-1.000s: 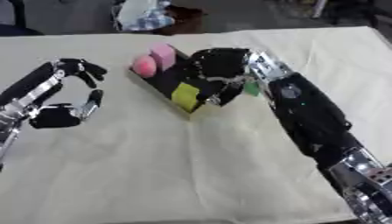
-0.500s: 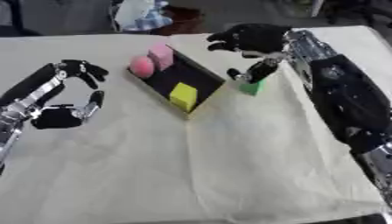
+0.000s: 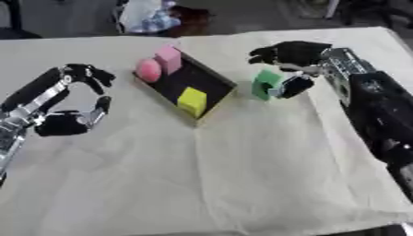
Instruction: Pick up objects on the table and place them in the box.
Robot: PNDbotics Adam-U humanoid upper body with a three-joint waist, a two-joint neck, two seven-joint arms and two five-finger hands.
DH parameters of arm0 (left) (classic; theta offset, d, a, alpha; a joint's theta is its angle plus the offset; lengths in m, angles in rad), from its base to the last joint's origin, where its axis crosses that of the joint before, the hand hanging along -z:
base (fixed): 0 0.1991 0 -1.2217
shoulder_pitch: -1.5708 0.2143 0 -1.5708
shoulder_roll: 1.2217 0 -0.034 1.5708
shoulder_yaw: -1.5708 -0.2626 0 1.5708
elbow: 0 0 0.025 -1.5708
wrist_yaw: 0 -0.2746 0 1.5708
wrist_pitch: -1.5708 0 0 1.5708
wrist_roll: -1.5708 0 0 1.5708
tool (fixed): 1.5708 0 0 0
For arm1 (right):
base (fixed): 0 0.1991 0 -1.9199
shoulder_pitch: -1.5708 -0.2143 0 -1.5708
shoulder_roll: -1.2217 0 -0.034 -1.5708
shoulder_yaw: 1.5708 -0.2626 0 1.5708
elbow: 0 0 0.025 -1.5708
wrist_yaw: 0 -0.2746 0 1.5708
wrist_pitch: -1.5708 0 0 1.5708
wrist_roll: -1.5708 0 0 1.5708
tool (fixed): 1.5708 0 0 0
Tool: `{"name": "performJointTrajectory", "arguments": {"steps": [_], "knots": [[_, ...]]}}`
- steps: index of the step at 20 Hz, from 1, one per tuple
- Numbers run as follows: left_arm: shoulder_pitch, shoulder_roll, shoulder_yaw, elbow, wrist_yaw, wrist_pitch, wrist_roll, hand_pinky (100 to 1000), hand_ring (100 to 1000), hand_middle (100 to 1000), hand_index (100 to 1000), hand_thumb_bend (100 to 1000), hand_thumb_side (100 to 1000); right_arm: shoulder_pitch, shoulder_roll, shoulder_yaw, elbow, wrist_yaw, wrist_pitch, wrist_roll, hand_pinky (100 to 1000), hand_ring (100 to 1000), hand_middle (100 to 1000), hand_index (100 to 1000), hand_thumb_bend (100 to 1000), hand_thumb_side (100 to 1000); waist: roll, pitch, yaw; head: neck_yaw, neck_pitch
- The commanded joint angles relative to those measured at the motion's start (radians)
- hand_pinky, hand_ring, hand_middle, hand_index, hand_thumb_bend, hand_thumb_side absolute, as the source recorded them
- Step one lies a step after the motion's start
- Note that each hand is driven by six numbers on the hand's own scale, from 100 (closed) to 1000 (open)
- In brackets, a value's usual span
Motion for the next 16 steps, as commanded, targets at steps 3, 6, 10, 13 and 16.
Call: {"name": "performJointTrajectory", "arguments": {"steps": [3, 6, 10, 13, 16], "knots": [[-0.005, 0.03, 0.015, -0.011, -0.001, -0.002, 0.002, 798, 636, 665, 829, 100, 412, -0.012, -0.03, 0.001, -0.007, -0.037, 0.0, 0.051, 906, 944, 995, 1000, 100, 780, -0.004, -0.027, -0.002, 0.0, -0.002], [-0.005, 0.03, 0.015, -0.011, -0.001, -0.003, 0.002, 798, 636, 665, 829, 100, 412, -0.011, -0.028, -0.007, -0.002, -0.034, 0.023, 0.071, 903, 943, 993, 1000, 100, 790, -0.003, -0.027, -0.002, 0.0, -0.002], [-0.005, 0.03, 0.016, -0.011, 0.0, -0.003, 0.002, 798, 636, 665, 830, 100, 412, -0.01, -0.022, -0.023, 0.015, -0.011, 0.058, 0.075, 901, 942, 985, 1000, 100, 795, -0.002, -0.027, -0.002, -0.001, -0.002], [-0.005, 0.029, 0.015, -0.011, 0.0, -0.003, 0.002, 798, 636, 665, 829, 100, 413, -0.012, -0.014, -0.032, 0.029, 0.013, 0.076, 0.068, 898, 940, 980, 1000, 100, 796, -0.001, -0.026, -0.002, -0.001, -0.002], [-0.004, 0.027, 0.015, -0.01, 0.001, -0.003, 0.002, 798, 636, 665, 829, 100, 415, -0.015, -0.005, -0.041, 0.042, 0.039, 0.09, 0.055, 893, 935, 971, 1000, 100, 786, 0.0, -0.025, -0.002, -0.001, -0.002]]}}
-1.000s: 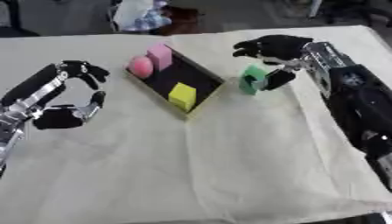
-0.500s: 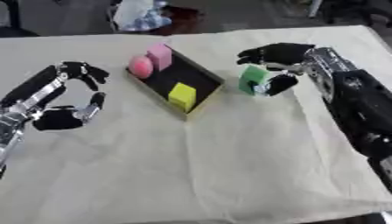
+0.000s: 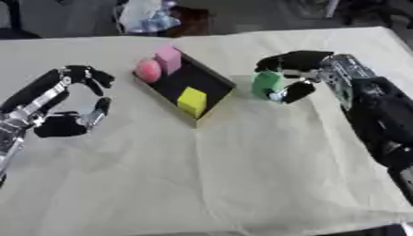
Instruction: Pick up objects on the table and place them in the box.
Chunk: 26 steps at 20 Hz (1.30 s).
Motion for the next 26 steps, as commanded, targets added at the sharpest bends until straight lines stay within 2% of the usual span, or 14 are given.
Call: {"name": "performJointTrajectory", "arguments": {"steps": [1, 5, 8, 10, 11, 15, 17, 18, 21, 26], "knots": [[-0.009, 0.027, 0.013, -0.011, 0.001, -0.003, 0.001, 798, 636, 665, 829, 100, 415, -0.024, -0.005, -0.017, 0.005, 0.03, 0.018, -0.015, 892, 935, 969, 1000, 100, 784, 0.0, -0.024, -0.001, -0.001, -0.002], [-0.009, 0.026, 0.013, -0.011, 0.001, -0.003, 0.001, 798, 635, 665, 829, 100, 415, -0.027, 0.007, -0.025, 0.017, 0.058, 0.029, -0.038, 877, 918, 921, 1000, 100, 717, 0.001, -0.024, 0.0, -0.002, -0.002], [-0.009, 0.026, 0.013, -0.01, 0.002, -0.003, 0.001, 798, 635, 664, 829, 100, 415, -0.029, 0.014, -0.03, 0.019, 0.075, 0.038, -0.066, 863, 900, 872, 1000, 100, 567, 0.0, -0.024, 0.002, -0.003, -0.002], [-0.009, 0.025, 0.013, -0.01, 0.002, -0.004, 0.001, 798, 635, 665, 829, 100, 414, -0.031, 0.017, -0.033, 0.02, 0.086, 0.042, -0.086, 850, 872, 814, 1000, 100, 340, 0.0, -0.024, 0.003, -0.003, -0.002], [-0.009, 0.025, 0.013, -0.01, 0.002, -0.004, 0.001, 798, 635, 664, 829, 100, 414, -0.031, 0.018, -0.035, 0.019, 0.089, 0.043, -0.099, 849, 868, 800, 1000, 100, 318, 0.0, -0.024, 0.004, -0.003, -0.002], [-0.008, 0.025, 0.014, -0.01, 0.002, -0.004, 0.001, 799, 635, 664, 830, 100, 413, -0.033, 0.02, -0.038, 0.013, 0.098, 0.046, -0.15, 838, 838, 712, 1000, 100, 302, -0.001, -0.024, 0.006, -0.003, -0.002], [-0.008, 0.025, 0.013, -0.01, 0.003, -0.004, 0.001, 799, 635, 664, 830, 100, 413, -0.032, 0.019, -0.038, 0.011, 0.099, 0.044, -0.172, 838, 838, 712, 1000, 100, 302, -0.001, -0.024, 0.006, -0.002, -0.002], [-0.008, 0.026, 0.014, -0.01, 0.003, -0.004, 0.001, 799, 635, 664, 830, 100, 411, -0.034, 0.021, -0.038, 0.005, 0.096, 0.039, -0.182, 834, 827, 669, 1000, 100, 288, -0.001, -0.024, 0.007, -0.002, -0.002], [-0.008, 0.026, 0.014, -0.01, 0.003, -0.004, 0.001, 799, 635, 665, 830, 100, 409, -0.047, 0.025, -0.028, -0.025, 0.077, 0.015, -0.204, 836, 829, 660, 1000, 100, 276, -0.001, -0.025, 0.008, -0.003, -0.002], [-0.011, 0.023, 0.011, -0.011, 0.004, -0.005, -0.002, 799, 636, 665, 830, 100, 407, -0.082, 0.053, -0.014, -0.07, 0.033, -0.016, -0.19, 836, 829, 662, 1000, 100, 263, 0.001, -0.028, 0.01, -0.007, -0.002]]}}
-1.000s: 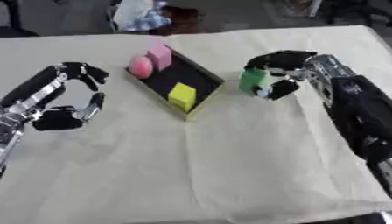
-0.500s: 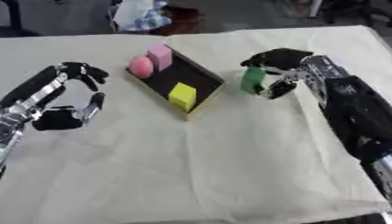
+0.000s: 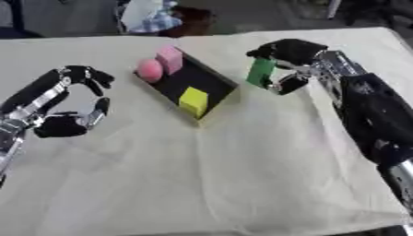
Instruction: Pick up objects on the table and place them in the box.
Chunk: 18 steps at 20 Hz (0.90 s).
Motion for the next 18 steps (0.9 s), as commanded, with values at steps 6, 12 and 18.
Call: {"name": "performJointTrajectory", "arguments": {"steps": [6, 12, 18], "knots": [[-0.015, 0.019, 0.009, -0.013, 0.006, -0.006, -0.004, 799, 636, 664, 830, 100, 407, -0.062, 0.064, 0.014, -0.045, -0.036, -0.021, 0.039, 839, 829, 663, 1000, 100, 260, 0.006, -0.028, 0.009, -0.012, -0.002], [-0.019, 0.015, 0.009, -0.013, 0.008, -0.005, -0.004, 799, 635, 664, 830, 100, 409, -0.058, 0.114, 0.014, -0.008, 0.009, -0.012, 0.06, 843, 834, 688, 1000, 100, 271, 0.009, -0.025, 0.017, -0.015, -0.002], [-0.017, 0.015, 0.01, -0.012, 0.009, -0.005, -0.003, 799, 634, 663, 830, 100, 412, -0.049, 0.125, 0.001, 0.028, 0.06, 0.002, 0.046, 849, 847, 799, 1000, 100, 276, 0.01, -0.023, 0.016, -0.016, -0.002]]}}
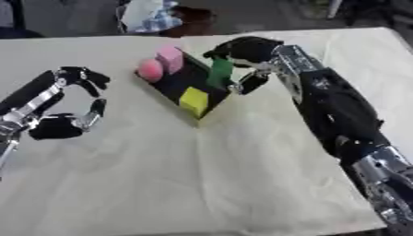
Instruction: Pick up objects on the table and place them in the box.
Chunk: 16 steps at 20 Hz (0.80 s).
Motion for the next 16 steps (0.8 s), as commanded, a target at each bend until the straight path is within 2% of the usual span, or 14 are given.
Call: {"name": "performJointTrajectory", "arguments": {"steps": [1, 3, 5, 8, 11, 14, 16], "knots": [[-0.015, 0.016, 0.01, -0.012, 0.006, -0.001, 0.001, 799, 634, 663, 830, 100, 413, -0.014, -0.007, -0.007, 0.006, 0.022, 0.0, -0.011, 854, 856, 845, 1000, 100, 386, 0.009, -0.023, -0.003, -0.001, -0.002], [-0.014, 0.015, 0.01, -0.012, 0.006, -0.001, 0.001, 799, 634, 663, 830, 100, 415, -0.01, -0.008, -0.004, 0.01, 0.03, -0.009, -0.017, 861, 867, 900, 1000, 100, 513, 0.009, -0.023, -0.005, 0.001, -0.002], [-0.013, 0.016, 0.011, -0.011, 0.006, -0.001, 0.002, 799, 634, 663, 830, 100, 417, -0.008, -0.011, -0.002, 0.006, 0.032, -0.02, -0.027, 865, 877, 950, 1000, 100, 587, 0.009, -0.023, -0.007, 0.002, -0.002], [-0.011, 0.016, 0.013, -0.012, 0.005, -0.001, 0.004, 799, 633, 662, 830, 100, 412, -0.007, -0.019, 0.006, -0.015, 0.025, -0.041, -0.042, 869, 884, 973, 1000, 100, 588, 0.009, -0.024, -0.009, 0.004, -0.002], [-0.009, 0.016, 0.016, -0.013, 0.006, 0.0, 0.008, 799, 632, 661, 829, 100, 411, -0.003, -0.037, 0.012, -0.057, -0.003, -0.061, -0.058, 869, 882, 959, 1000, 100, 448, 0.008, -0.024, -0.011, 0.007, -0.002], [-0.004, 0.015, 0.021, -0.016, 0.006, 0.0, 0.016, 799, 630, 659, 828, 100, 414, 0.011, -0.07, 0.009, -0.121, -0.049, -0.088, -0.088, 868, 870, 934, 1000, 100, 243, 0.007, -0.022, -0.013, 0.014, -0.002], [0.0, 0.014, 0.026, -0.02, 0.008, 0.001, 0.027, 797, 625, 653, 824, 100, 413, 0.028, -0.101, 0.002, -0.172, -0.082, -0.108, -0.118, 863, 856, 916, 1000, 100, 180, 0.004, -0.021, -0.015, 0.019, -0.002]]}}
